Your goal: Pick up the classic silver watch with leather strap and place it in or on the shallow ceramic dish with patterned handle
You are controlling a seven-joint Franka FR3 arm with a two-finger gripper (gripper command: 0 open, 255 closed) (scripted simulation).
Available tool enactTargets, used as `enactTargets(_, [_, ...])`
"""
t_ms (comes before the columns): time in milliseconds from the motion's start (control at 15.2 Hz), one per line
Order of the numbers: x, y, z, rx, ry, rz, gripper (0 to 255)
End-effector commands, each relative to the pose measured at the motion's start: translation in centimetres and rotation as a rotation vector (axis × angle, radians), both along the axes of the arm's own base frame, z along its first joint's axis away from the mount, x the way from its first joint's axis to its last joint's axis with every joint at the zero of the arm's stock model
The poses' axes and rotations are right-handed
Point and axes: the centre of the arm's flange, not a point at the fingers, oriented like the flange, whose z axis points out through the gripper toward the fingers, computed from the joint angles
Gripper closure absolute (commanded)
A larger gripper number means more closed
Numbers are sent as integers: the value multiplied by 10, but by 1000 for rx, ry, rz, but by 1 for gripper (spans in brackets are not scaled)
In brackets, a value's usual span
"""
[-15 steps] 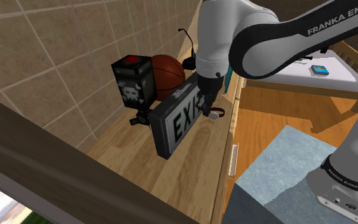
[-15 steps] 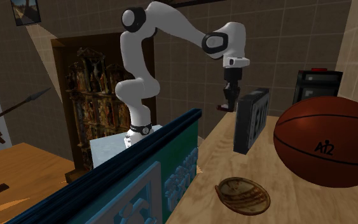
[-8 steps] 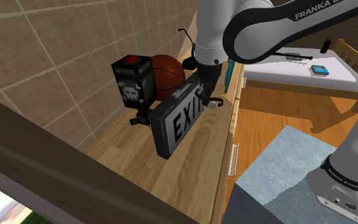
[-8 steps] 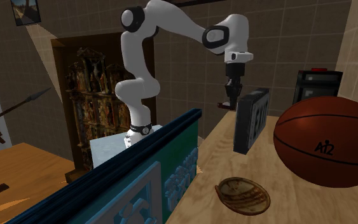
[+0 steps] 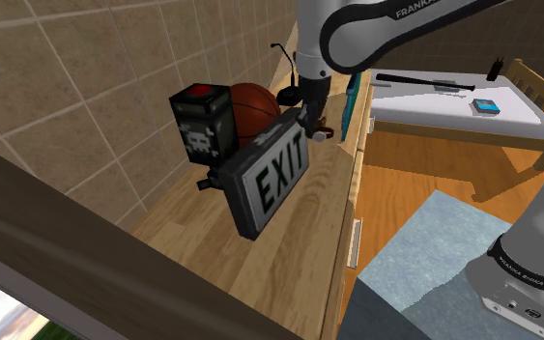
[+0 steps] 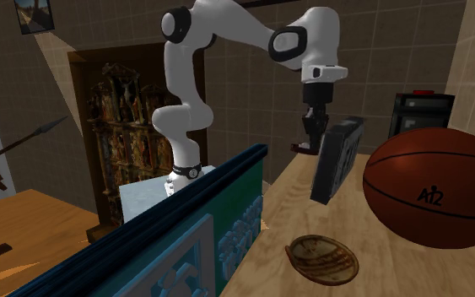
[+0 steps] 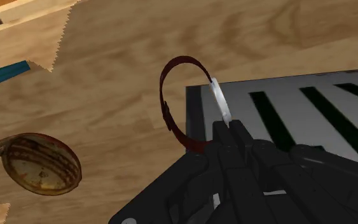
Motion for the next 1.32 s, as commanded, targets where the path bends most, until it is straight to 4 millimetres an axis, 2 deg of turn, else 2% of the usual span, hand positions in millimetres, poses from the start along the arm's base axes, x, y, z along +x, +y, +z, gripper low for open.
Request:
enactTargets(0, [23, -18, 3, -1, 0, 1, 255])
enactTargets(1254, [205, -187, 14, -1, 0, 1, 255])
